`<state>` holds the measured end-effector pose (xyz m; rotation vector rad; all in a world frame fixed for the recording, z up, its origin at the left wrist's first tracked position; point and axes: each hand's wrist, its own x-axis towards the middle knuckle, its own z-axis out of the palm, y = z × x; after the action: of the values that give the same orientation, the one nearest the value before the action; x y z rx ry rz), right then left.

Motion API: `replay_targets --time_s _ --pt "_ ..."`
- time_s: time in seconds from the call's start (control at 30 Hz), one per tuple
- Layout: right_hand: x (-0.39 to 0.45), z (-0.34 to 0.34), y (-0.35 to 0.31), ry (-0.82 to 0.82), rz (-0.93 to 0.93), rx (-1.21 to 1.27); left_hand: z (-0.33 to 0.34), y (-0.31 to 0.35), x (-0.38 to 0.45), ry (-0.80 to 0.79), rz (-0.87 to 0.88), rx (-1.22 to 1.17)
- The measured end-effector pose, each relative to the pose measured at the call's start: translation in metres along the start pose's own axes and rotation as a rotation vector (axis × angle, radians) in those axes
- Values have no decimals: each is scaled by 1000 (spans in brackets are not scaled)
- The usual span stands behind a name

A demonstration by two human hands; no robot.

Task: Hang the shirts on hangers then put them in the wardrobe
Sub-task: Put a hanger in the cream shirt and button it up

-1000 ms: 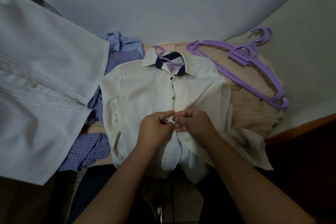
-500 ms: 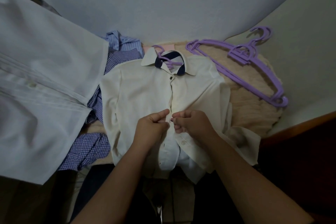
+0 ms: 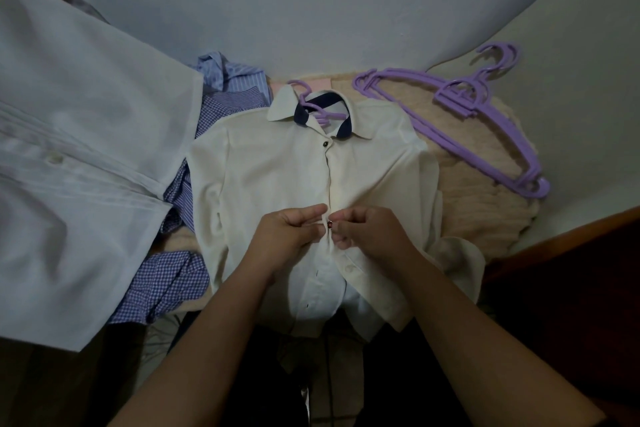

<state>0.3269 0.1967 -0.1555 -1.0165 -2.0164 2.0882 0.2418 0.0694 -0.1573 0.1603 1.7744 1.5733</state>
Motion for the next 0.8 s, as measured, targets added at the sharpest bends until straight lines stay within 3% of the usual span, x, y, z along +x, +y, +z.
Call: replay_targets --time_s 0.6,0.8 --pt "2 -3 -5 44 -74 -50 8 0 3 -30 42 -13" --pt "11 -9 -12 -20 -83 86 7 15 11 -103 -96 -282"
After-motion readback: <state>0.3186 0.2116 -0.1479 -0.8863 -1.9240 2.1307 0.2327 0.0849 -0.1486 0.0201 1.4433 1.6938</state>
